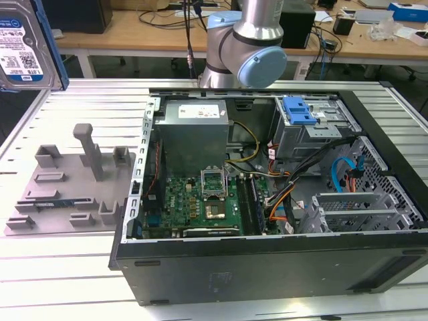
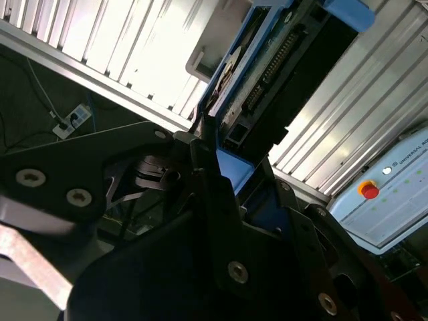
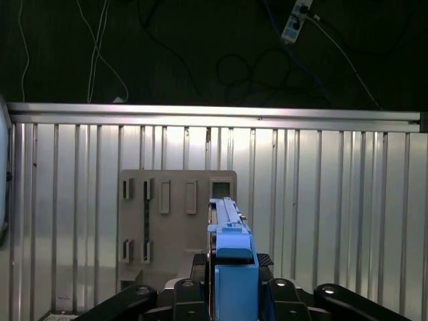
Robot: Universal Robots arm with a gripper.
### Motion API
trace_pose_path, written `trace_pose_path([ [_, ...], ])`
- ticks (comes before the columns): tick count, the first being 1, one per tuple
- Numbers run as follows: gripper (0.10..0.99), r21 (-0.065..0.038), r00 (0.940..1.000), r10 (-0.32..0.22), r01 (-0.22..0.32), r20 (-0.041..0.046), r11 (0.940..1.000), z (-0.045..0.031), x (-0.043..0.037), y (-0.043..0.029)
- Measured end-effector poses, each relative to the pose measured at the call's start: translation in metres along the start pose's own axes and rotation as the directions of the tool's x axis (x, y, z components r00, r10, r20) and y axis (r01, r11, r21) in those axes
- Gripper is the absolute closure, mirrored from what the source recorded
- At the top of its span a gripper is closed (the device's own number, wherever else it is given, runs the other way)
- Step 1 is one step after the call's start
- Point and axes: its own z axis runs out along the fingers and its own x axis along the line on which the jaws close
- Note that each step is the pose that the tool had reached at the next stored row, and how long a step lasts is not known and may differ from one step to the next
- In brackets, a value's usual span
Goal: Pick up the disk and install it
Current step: 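Pick up the disk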
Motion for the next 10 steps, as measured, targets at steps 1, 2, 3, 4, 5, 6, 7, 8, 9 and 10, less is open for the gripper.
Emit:
trace_pose_path([
  [1, 0.718, 0.0, 1.0, 0.0, 0.0, -0.0001, 1.0, 0.0, 0.0001, 0.0],
  [2, 0.718, 0.0, 1.0, 0.0, 0.0, -0.0001, 1.0, 0.0, 0.0004, -0.0002],
  [3, 0.718, 0.0, 1.0, 0.0, 0.0, 0.0, 1.0, 0.0, 0.0008, -0.0005],
  [4, 0.718, 0.0, 1.0, 0.0, 0.0, 0.0, 1.0, 0.0, 0.0013, -0.0009],
  [5, 0.718, 0.0, 1.0, 0.0, 0.0, 0.0, 1.0, 0.0, 0.0023, -0.0024],
  [6, 0.718, 0.0, 1.0, 0.0, 0.0, -0.0001, 1.0, 0.0, 0.0034, -0.0042],
  [7, 0.718, 0.0, 1.0, 0.0, 0.0, -0.0001, 1.0, 0.0, 0.0043, -0.0058],
  [8, 0.718, 0.0, 1.0, 0.0, 0.0, -0.0001, 1.0, 0.0, 0.0055, -0.0079],
  [9, 0.718, 0.0, 1.0, 0.0, 0.0, -0.0001, 1.0, 0.0001, 0.0085, -0.0138],
  [10, 0.718, 0.0, 1.0, 0.0, 0.0, 0.0, 1.0, 0.0001, 0.0097, -0.0167],
])
